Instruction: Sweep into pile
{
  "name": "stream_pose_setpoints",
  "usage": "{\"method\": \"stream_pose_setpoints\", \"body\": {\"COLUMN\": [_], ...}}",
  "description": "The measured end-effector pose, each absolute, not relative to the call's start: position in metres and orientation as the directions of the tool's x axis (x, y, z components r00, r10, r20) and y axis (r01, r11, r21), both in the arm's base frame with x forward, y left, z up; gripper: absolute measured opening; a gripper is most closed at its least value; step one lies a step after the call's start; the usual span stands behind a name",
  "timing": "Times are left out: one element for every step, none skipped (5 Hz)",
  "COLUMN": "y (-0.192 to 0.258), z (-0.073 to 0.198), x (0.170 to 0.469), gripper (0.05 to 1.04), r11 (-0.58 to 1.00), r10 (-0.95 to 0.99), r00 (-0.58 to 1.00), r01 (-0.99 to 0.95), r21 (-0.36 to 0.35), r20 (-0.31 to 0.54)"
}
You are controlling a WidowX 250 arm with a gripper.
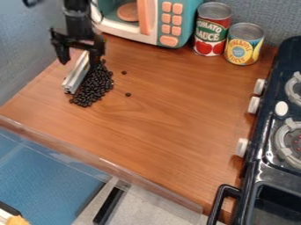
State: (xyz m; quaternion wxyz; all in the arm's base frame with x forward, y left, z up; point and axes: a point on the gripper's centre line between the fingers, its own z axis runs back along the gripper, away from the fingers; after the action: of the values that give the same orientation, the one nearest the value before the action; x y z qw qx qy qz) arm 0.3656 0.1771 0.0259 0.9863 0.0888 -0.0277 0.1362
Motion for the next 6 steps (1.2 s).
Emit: {"method": "stream_pose_setpoints", "body": {"y": [0.180, 0.178, 0.181, 0.181, 0.191, 0.203], "z": [0.020, 0.018, 0.017, 0.020, 0.028, 0.053], "x": [0.366, 0.368, 0.367, 0.363, 0.360, 0.358], "gripper": [0.952, 0.662, 0.509, 0.508, 0.508, 0.507], "r11": [0.938, 0.941, 0.950, 0.960, 0.960, 0.958], "r10": [0.280, 0.273, 0.266, 0.247, 0.265, 0.282], "r00": [0.957, 0.959, 0.961, 0.967, 0.962, 0.955], "r01": [-0.291, -0.282, -0.275, -0.253, -0.269, -0.285], "r21": [0.187, 0.188, 0.150, 0.120, 0.076, 0.028], "r20": [0.081, 0.076, 0.076, 0.058, 0.063, 0.093]}}
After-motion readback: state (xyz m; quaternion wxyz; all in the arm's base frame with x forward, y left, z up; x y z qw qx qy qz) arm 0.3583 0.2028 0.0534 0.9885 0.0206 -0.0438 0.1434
